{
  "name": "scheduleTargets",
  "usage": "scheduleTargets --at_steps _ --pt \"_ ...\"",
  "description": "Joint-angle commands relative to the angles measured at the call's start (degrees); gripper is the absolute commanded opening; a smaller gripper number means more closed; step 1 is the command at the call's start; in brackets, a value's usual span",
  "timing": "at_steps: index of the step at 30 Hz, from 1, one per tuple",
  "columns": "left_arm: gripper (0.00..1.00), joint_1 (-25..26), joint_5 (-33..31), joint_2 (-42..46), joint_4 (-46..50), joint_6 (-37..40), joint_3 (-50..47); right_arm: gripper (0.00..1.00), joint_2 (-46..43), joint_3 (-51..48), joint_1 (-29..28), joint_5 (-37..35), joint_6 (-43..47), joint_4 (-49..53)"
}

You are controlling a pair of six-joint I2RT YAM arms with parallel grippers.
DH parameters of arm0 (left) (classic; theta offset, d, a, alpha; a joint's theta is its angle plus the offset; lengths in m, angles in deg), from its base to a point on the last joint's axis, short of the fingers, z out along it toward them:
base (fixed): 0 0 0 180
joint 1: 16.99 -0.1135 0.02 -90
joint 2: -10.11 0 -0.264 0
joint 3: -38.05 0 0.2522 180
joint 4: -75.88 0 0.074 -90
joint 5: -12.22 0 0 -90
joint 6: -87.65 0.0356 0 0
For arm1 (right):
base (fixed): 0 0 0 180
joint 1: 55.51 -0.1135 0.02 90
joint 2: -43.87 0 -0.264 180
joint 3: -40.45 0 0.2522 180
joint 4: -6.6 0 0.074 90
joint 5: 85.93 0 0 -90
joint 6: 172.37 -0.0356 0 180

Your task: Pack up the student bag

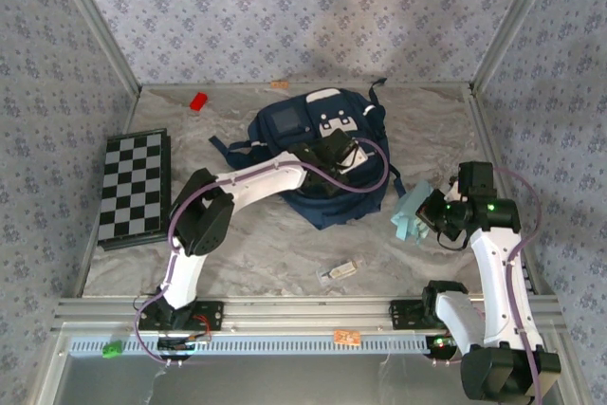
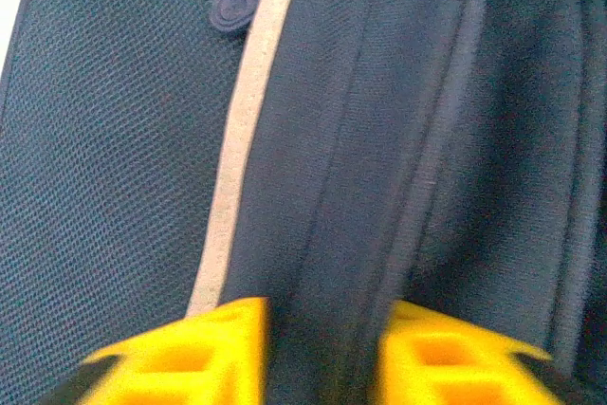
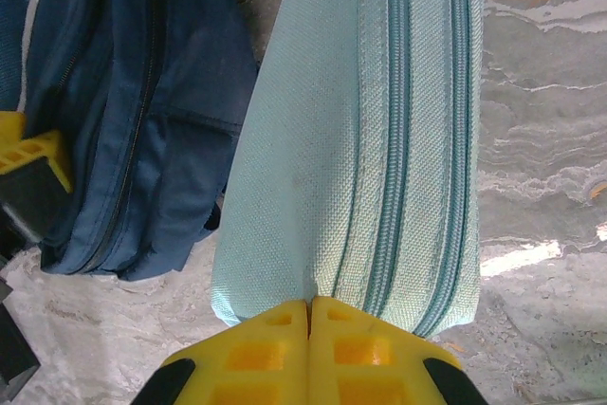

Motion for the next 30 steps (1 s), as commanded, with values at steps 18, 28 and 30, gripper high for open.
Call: scheduleTargets --at_steps 18,28,30 --pt "0.00 -4.44 3.26 6.28 12.09 -11.87 21.29 0.00 0.19 17.42 1.90 6.08 3.33 6.28" --pt "0.00 -5.84 4.99 5.02 15.30 -19.51 26.67 0.00 5.97 10.38 1.91 9.51 -0.31 -5.31" --pt "0.00 -5.99 4.58 5.03 15.76 -20.49 26.66 0.00 7.51 10.56 1.83 10.24 1.51 -6.46"
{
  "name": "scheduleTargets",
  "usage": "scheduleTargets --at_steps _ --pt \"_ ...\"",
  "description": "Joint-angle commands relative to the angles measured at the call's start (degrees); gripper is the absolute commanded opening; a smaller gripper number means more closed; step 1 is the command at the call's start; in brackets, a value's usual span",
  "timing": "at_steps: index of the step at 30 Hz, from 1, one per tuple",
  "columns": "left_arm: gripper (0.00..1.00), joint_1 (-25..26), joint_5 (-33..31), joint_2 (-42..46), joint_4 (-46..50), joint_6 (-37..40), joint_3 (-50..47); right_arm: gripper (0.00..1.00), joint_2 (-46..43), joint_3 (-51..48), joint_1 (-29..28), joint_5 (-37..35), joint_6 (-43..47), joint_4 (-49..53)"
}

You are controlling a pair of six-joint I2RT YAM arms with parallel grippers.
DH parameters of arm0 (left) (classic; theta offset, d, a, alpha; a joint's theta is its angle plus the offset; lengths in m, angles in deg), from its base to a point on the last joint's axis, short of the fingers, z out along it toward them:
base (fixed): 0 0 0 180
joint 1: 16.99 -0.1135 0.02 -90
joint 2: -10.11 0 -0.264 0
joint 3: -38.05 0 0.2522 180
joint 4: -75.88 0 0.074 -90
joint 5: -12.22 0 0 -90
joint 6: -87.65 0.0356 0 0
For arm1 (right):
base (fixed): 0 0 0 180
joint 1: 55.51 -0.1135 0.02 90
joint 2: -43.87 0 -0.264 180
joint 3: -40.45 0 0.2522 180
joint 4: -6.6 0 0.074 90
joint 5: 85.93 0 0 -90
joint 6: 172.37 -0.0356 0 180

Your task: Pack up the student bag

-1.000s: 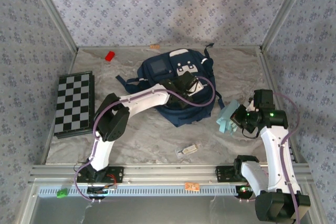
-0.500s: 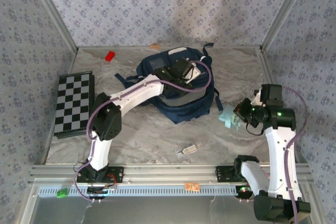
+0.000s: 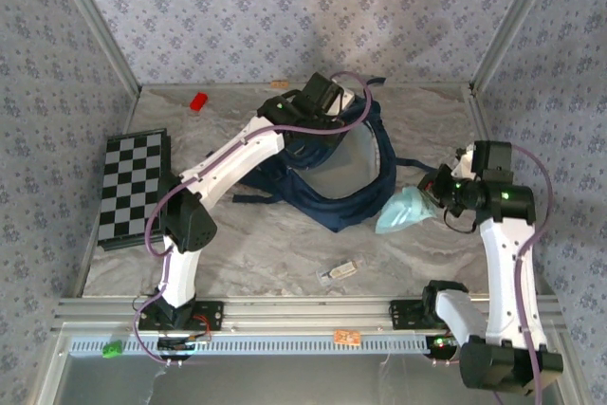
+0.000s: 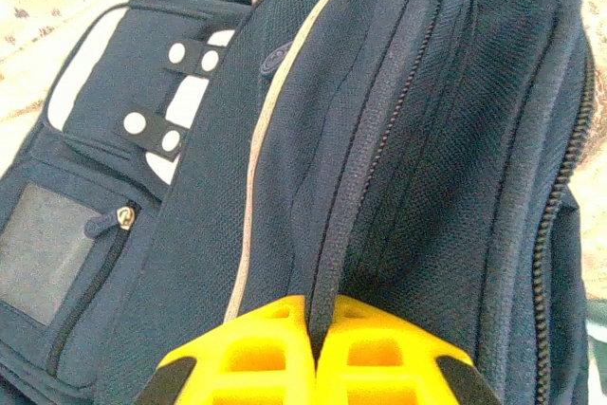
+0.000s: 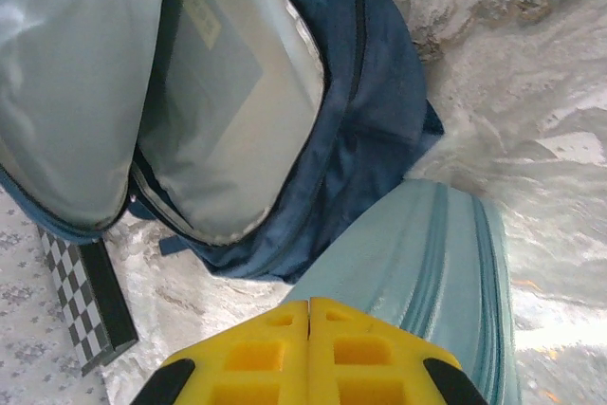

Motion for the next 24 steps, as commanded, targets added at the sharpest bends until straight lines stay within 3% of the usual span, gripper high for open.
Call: scheduleTargets --at_steps 1,13,18,20,24 --pt "0.00 -0.69 0.31 2.77 -1.01 -4.54 2.98 0.00 2.17 -0.85 0.34 2.13 0.24 -3.94" --pt "0.00 -4.91 6.55 2.04 0.04 -15.04 6.25 0.00 2.43 13.99 -0.53 0.94 -3.04 -1.26" --pt "0.00 -6.06 9.62 1.90 -0.16 -18.63 6.55 0.00 6.62 20.80 -5.44 1.14 -6.16 -5.82" --pt "0.00 -6.23 9.97 1.66 -0.49 -19.46 6.58 0.00 9.11 21.30 -9.23 -0.01 -6.54 -7.86" --pt "0.00 -7.25 9.92 0.71 0.95 -21.60 6.63 0.00 11.89 15.07 -10.48 -3.95 -6.11 -8.00"
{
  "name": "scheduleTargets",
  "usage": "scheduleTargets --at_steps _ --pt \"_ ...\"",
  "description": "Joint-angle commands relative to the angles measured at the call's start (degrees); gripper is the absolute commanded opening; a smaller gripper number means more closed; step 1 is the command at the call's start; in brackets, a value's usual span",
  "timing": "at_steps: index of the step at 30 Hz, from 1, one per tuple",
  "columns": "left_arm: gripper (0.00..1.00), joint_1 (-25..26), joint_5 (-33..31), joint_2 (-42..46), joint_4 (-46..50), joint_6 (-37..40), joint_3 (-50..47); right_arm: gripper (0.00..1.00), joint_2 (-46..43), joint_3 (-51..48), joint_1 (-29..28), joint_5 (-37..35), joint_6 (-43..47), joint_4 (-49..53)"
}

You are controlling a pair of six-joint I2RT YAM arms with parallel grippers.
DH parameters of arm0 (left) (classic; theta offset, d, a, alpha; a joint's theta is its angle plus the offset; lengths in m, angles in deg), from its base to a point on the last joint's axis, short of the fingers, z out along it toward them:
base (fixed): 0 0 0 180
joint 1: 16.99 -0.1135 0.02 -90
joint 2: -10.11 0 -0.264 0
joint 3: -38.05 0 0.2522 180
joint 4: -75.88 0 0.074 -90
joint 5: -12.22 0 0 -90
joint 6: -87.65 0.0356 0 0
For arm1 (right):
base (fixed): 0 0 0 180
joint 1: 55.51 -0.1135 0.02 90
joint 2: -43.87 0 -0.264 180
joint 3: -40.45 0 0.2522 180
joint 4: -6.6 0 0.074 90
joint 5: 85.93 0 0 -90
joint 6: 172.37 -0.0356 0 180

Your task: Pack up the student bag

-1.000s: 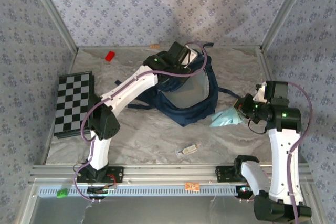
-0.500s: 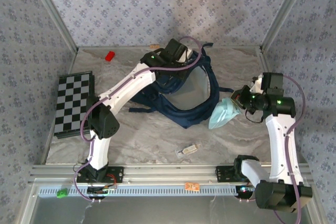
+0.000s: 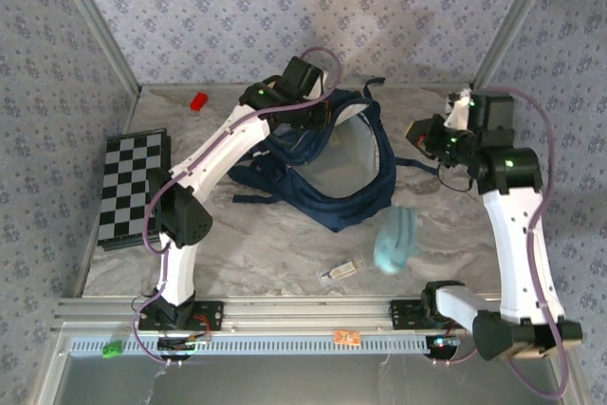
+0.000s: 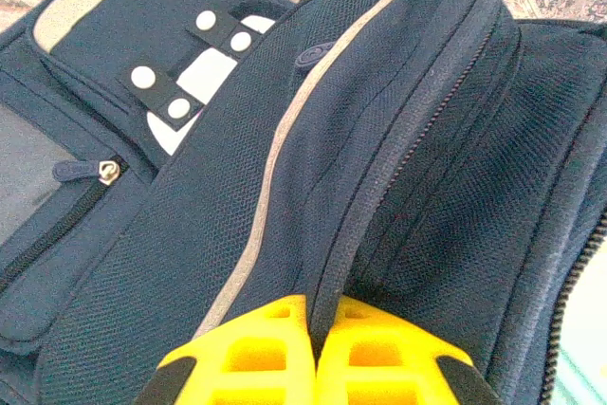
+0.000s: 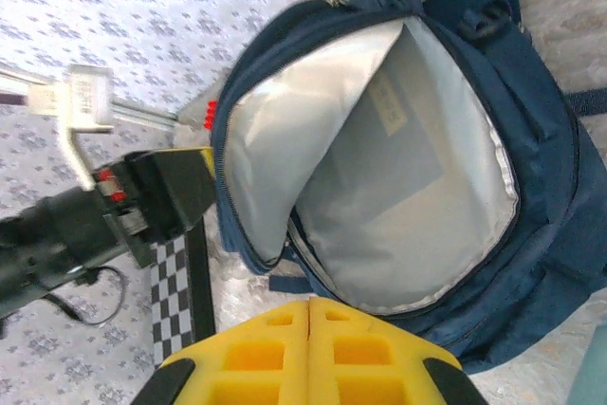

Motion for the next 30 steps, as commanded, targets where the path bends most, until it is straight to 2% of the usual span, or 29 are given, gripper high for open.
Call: scheduleTargets --at_steps 1,3,6,8,11,13,17,21,24,28,30 --pt "0.00 -1.13 0.98 1.03 -1.48 -4.27 2.66 0.00 1.57 -7.75 -0.42 -1.67 -1.88 -2.90" --pt "0.00 -1.19 1.27 1.35 -2.39 -4.28 1.32 0.02 1.88 -12.33 -0.81 -0.83 -2.31 -4.92" --pt "0.00 -1.20 2.11 1.45 -2.90 -4.18 0.56 0.17 2.46 -15.38 -1.92 -5.38 -0.31 -1.16" --pt "0.00 -1.18 2.51 1.53 -2.79 -3.96 0.31 0.36 1.90 -15.90 -3.15 -11.16 0.63 3.68" --pt "0.00 -1.17 3.88 2.01 -3.39 -3.92 -0.78 0.57 -0.04 -17.51 -4.42 -18.72 0.03 11.45" --pt "0.00 -1.17 4.15 2.40 -3.83 -3.96 -1.59 0.66 -1.90 -20.62 -5.75 -21.27 -1.90 14.58" --pt "0.00 -1.17 4.45 2.80 -3.94 -3.68 -2.78 0.78 -3.90 -29.32 -11.00 -25.56 -9.11 17.57" --pt "0.00 -1.20 5.48 3.27 -4.03 -3.74 -4.01 0.82 -3.84 -36.49 -15.62 -26.46 -14.90 14.29" --pt "0.00 -1.20 5.94 3.34 -4.19 -3.57 -4.46 0.82 -1.20 -40.00 -18.02 -26.71 -16.54 9.20" --pt "0.00 -1.22 6.18 3.25 -4.11 -3.57 -4.46 0.68 3.14 -42.45 -19.07 -26.88 -16.55 2.77" --pt "0.00 -1.20 6.44 3.04 -3.98 -3.57 -4.30 0.52 3.92 -43.27 -18.97 -25.88 -16.74 -0.28"
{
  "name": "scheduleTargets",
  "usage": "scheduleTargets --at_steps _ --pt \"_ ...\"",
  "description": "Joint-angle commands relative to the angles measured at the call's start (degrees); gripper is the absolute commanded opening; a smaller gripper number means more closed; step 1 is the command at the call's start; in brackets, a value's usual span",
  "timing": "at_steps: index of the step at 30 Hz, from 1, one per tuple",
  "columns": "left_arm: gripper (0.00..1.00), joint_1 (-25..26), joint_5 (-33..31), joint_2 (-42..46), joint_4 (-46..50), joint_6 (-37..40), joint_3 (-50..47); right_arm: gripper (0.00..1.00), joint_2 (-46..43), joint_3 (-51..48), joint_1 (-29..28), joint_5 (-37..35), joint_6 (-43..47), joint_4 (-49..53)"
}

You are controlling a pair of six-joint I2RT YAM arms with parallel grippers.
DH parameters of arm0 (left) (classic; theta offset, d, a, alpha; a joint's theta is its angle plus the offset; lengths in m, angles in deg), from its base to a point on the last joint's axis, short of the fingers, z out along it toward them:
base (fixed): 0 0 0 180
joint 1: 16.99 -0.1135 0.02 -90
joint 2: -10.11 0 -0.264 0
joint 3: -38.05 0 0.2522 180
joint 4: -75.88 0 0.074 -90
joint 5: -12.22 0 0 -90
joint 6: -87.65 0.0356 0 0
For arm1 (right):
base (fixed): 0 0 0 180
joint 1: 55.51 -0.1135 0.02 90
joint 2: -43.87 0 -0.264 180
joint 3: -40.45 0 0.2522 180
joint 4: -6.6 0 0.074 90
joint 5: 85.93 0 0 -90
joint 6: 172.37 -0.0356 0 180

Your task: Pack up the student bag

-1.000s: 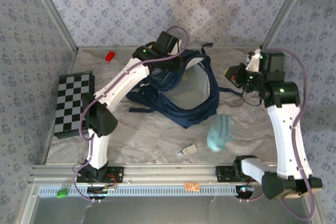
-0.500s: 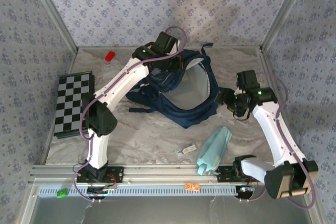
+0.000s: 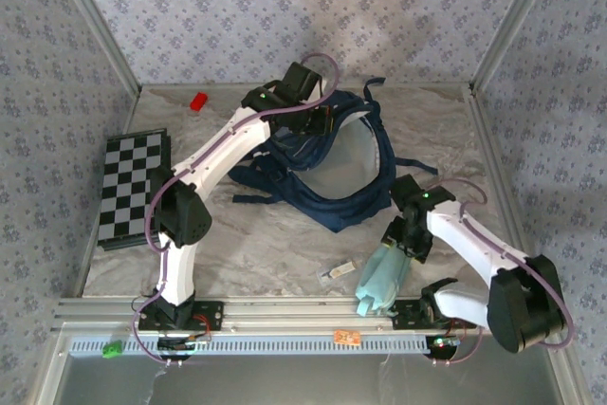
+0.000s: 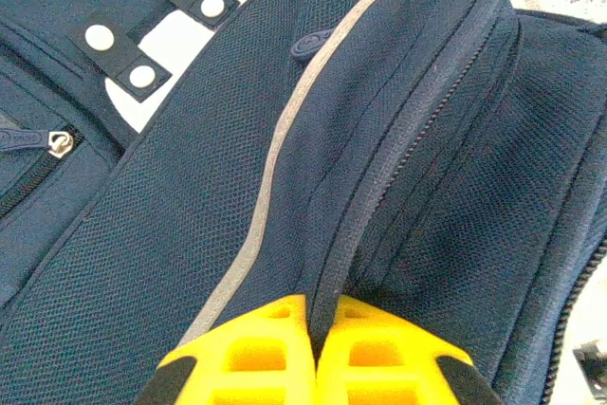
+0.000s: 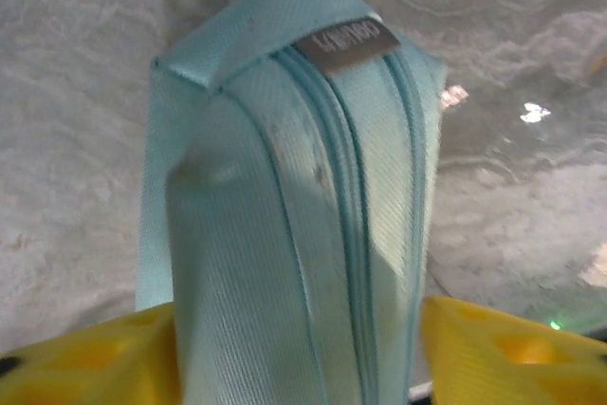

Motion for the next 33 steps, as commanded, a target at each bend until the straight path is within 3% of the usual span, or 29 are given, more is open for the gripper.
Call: scheduleTargets --at_steps 1,6,8,16,22,29,33 --pt "0.00 -0.52 0.98 2.92 -0.58 -1.42 0.74 0.45 0.85 -0.99 -0.41 -1.38 -2.04 -5.72" --pt "0.00 -0.53 1.48 3.05 -0.67 -1.42 0.82 0.10 -0.54 0.66 -0.11 -2.25 -0.87 -3.82" --pt "0.00 -0.55 1.85 2.99 -1.07 -1.42 0.90 0.01 -2.40 1.41 0.88 -1.92 0.42 -3.19" --pt "0.00 -0.57 2.05 2.72 -0.05 0.12 2.13 0.00 -11.36 10.92 8.61 1.70 8.57 3.50" --pt "0.00 -0.59 2.36 2.13 0.91 1.30 3.98 0.00 -10.87 23.22 11.83 9.29 12.30 3.27" --pt "0.00 -0.60 3.27 1.88 0.56 1.73 5.13 0.00 -2.75 26.54 11.40 21.02 8.09 -14.07" --pt "0.00 -0.58 3.63 1.28 1.03 1.57 6.59 0.00 3.92 27.80 8.10 21.96 7.91 -24.39"
